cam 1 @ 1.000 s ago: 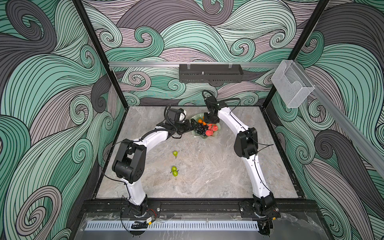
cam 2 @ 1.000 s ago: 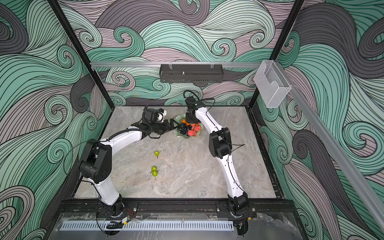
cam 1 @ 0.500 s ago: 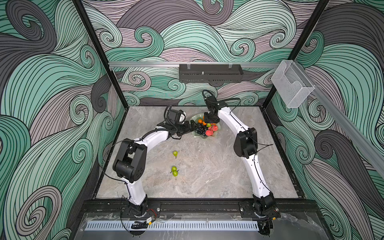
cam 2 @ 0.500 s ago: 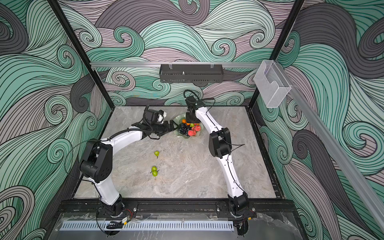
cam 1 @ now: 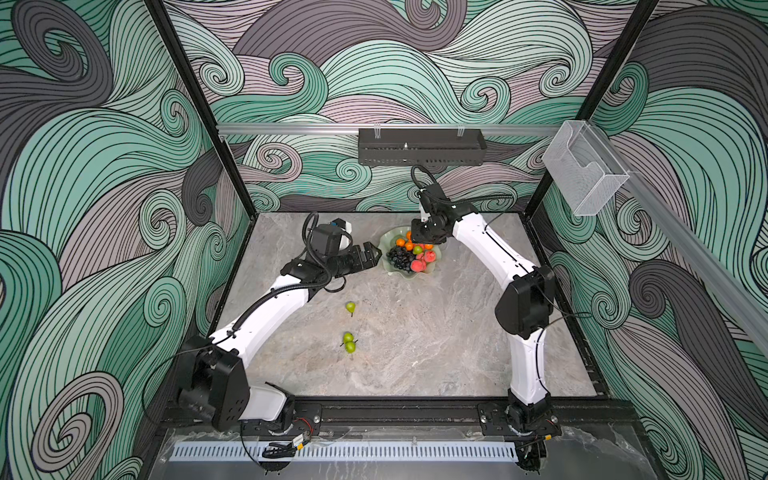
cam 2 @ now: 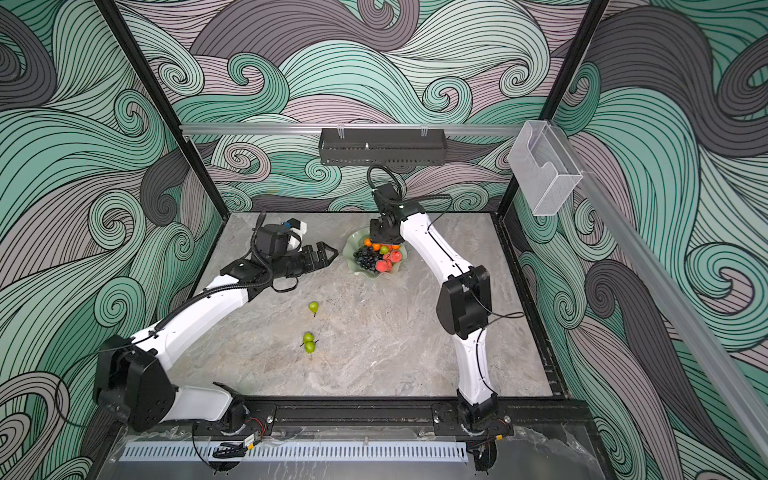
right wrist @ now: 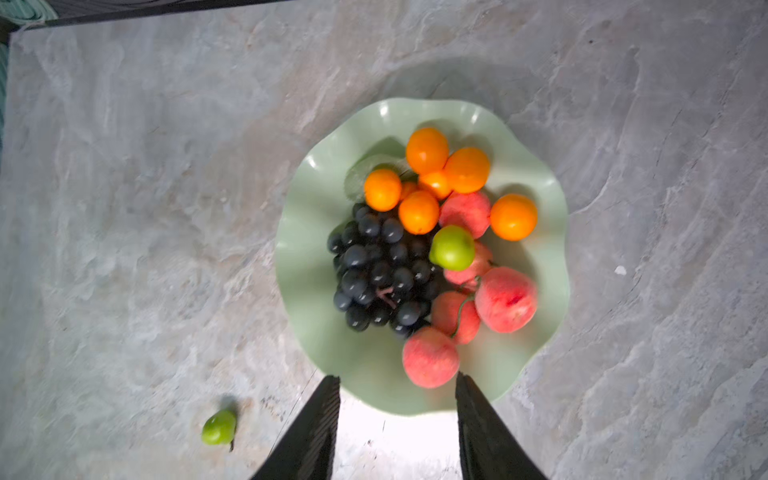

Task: Place and organize the fake fruits in the fruit bowl
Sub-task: 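Lower the pears into the bowl and open both grippers, then close the right gripper on a table pear while the left gripper approaches another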

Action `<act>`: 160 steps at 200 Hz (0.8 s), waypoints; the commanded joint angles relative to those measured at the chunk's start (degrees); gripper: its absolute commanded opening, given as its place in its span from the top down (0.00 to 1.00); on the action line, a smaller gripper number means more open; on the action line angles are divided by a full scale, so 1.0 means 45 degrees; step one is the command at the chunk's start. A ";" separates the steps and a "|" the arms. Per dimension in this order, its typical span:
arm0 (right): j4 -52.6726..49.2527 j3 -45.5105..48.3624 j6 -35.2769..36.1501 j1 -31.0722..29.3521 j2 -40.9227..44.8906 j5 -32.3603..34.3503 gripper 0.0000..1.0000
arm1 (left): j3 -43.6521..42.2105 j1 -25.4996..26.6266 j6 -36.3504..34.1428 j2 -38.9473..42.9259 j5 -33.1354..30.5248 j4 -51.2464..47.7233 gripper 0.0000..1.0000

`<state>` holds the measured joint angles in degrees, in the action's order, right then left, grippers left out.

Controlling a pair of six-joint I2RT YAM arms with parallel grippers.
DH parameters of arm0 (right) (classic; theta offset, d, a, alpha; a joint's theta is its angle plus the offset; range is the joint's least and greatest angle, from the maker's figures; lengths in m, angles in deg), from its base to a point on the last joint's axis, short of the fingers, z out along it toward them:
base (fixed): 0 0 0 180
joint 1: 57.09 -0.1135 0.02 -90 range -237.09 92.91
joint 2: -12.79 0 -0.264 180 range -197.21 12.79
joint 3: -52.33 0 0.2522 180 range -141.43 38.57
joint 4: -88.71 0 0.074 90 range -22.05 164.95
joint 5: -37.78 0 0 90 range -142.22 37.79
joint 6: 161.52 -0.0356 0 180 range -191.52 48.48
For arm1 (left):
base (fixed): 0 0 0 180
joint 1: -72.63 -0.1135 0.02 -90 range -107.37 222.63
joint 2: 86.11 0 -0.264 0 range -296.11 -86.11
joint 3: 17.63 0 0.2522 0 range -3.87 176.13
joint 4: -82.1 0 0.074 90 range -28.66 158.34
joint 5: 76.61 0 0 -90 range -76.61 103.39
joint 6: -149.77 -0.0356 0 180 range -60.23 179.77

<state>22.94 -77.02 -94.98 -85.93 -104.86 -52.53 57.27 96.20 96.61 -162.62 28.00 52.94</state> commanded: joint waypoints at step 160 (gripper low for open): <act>0.3708 0.4204 -0.2145 -0.4835 0.0025 -0.1432 0.53 | -0.4633 -0.0209 0.1171 0.8200 -0.3871 -0.5141 0.01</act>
<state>38.07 -55.69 -103.33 -107.09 -100.68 -56.40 36.79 96.31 100.85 -127.17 13.86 35.89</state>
